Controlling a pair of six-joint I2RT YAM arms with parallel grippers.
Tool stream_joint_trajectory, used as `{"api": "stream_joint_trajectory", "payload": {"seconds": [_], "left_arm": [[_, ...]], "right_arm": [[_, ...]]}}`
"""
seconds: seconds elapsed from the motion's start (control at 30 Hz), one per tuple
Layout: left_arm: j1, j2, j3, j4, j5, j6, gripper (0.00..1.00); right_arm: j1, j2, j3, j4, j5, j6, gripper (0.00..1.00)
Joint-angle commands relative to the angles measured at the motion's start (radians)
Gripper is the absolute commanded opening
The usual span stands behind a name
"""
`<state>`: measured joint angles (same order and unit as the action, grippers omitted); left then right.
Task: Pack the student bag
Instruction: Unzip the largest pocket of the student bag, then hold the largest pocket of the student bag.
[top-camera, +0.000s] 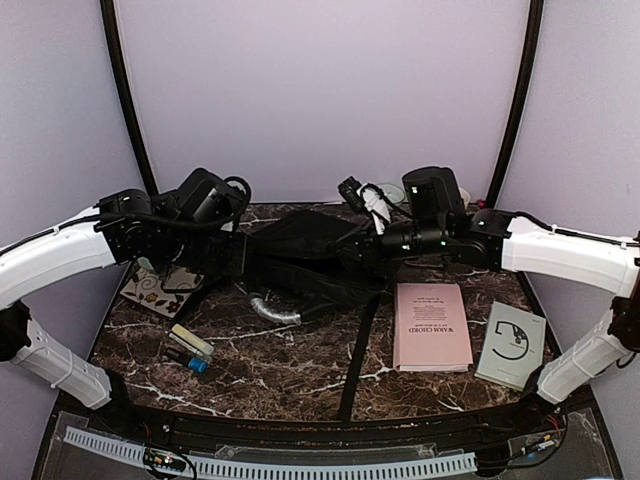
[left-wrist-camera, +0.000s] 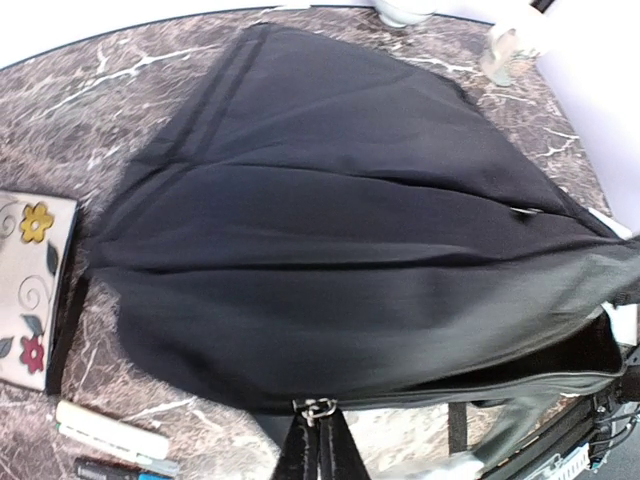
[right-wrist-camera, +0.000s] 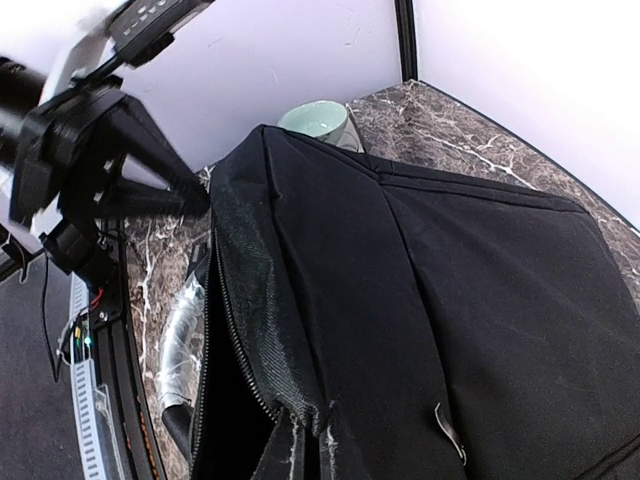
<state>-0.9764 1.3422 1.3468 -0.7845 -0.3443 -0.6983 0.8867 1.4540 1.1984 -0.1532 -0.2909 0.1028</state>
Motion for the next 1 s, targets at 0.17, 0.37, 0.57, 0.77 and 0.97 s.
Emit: {"api": "stream_joint_trajectory", "payload": {"seconds": [0.17, 0.37, 0.57, 0.77, 0.97], "left_arm": [[0.024, -0.026, -0.005, 0.080, 0.110, 0.095, 0.00], [0.022, 0.026, 0.028, 0.179, 0.227, 0.166, 0.00], [0.022, 0.046, 0.050, 0.239, 0.294, 0.226, 0.00], [0.022, 0.035, 0.043, 0.278, 0.346, 0.253, 0.00], [0.022, -0.009, 0.012, 0.323, 0.413, 0.267, 0.00]], "right_arm": [[-0.028, -0.080, -0.055, -0.117, -0.060, -0.109, 0.38], [-0.026, -0.053, 0.046, -0.143, -0.174, -0.134, 0.91], [-0.004, -0.021, 0.089, -0.044, -0.202, -0.069, 1.00], [0.016, 0.079, 0.156, -0.003, -0.187, 0.030, 0.98], [0.017, 0.131, 0.176, -0.030, -0.116, 0.045, 0.87]]}}
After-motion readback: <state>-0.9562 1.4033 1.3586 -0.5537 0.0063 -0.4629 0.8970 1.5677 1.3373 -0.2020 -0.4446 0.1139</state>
